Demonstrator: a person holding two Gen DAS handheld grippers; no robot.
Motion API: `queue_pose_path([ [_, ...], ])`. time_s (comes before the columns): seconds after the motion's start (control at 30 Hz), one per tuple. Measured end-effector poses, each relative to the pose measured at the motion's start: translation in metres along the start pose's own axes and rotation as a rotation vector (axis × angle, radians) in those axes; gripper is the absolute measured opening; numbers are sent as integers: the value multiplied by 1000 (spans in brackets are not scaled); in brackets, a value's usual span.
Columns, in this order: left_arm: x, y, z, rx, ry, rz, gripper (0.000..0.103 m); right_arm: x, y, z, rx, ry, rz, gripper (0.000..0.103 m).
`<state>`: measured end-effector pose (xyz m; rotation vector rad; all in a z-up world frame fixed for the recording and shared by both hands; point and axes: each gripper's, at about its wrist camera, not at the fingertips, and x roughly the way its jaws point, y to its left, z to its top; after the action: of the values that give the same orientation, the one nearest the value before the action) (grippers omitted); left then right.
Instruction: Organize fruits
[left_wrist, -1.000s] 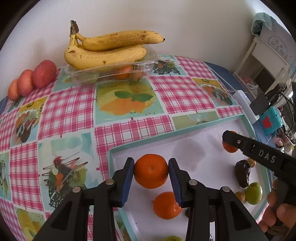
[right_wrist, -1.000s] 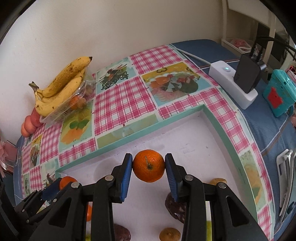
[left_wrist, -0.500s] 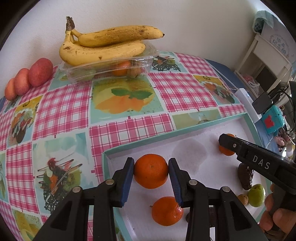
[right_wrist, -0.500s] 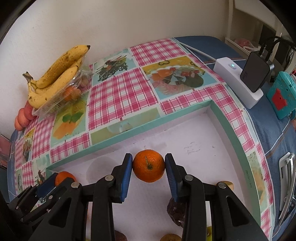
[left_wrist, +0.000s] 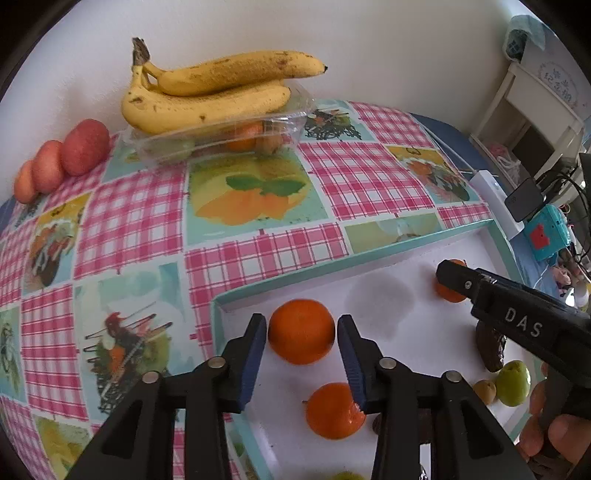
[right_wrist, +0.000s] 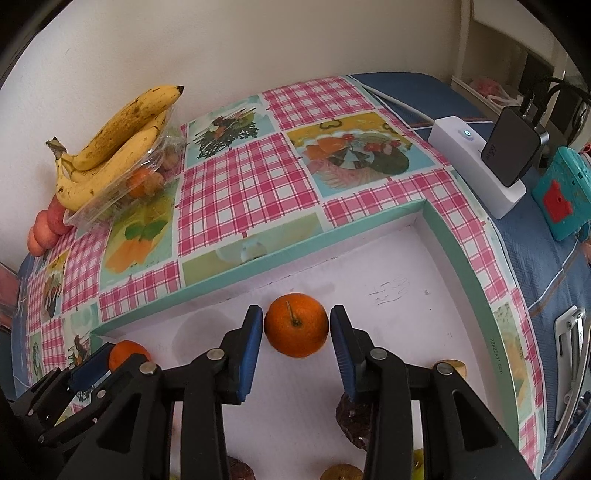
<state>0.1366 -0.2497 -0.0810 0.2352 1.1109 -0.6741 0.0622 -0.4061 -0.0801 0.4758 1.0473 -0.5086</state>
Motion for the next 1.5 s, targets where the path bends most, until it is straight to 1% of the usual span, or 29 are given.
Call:
queue_pose_path([
  [0.03,-4,0,0,1,-4,4,47,-3,0,0,3,-6,-2,48],
  [0.2,-22,2,-3,14,-20,20,48,-15,-1,-1,1,-16,-6,48],
  [0.3,-33,6,-6,11,-26,50,59,-25,0,-4,-11,-18,-11,49],
  [0.33,-37,10,-7,-2,-24,58,59,-29,1,-5,-17,-20,-17,54],
  [0.37,-39,14,-9,-14,-24,62,60,-31,2,-6,-22,-21,-21,61],
  [0.4,-41,19,-10,-35,-22,67,61,-35,3,-8,-28,-24,-25,62],
  [0.5,-47,39,-16,-124,-7,96,71,-42,6,-13,-31,-27,-24,64],
  [0.53,-48,44,-19,-142,-6,106,75,-45,7,-15,-31,-25,-19,70],
  [0.57,-50,51,-22,-159,-6,121,77,-47,8,-18,-33,-26,-14,76],
  [0.67,-59,63,-34,-192,-22,158,87,-51,15,-29,-53,-16,-1,77],
  [0.73,-66,68,-44,-209,-32,168,101,-54,20,-37,-71,-11,0,77],
  [0.77,-71,71,-49,-216,-36,178,103,-56,23,-39,-78,-12,0,77],
  [0.9,-85,80,-60,-251,-63,202,103,-67,34,-51,-118,-25,4,78],
  [0.93,-89,83,-63,-266,-66,208,103,-70,37,-56,-131,-28,3,79],
  [0.97,-93,86,-68,-283,-68,217,103,-73,40,-61,-146,-32,0,84],
  [1.0,-96,88,-71,-290,-68,225,103,-75,42,-65,-156,-35,-4,87],
  [1.03,-98,90,-75,-294,-67,230,103,-77,45,-70,-170,-38,-9,88],
  [1.13,-105,91,-86,-288,-60,247,103,-80,50,-84,-189,-36,-10,88],
  [1.3,-117,91,-100,-289,-56,253,103,-87,55,-99,-212,-39,-1,88],
  [1.4,-128,92,-108,-297,-71,257,103,-96,56,-106,-215,-50,11,88],
  [1.5,-141,95,-114,-321,-97,243,103,-102,57,-111,-217,-48,28,88],
])
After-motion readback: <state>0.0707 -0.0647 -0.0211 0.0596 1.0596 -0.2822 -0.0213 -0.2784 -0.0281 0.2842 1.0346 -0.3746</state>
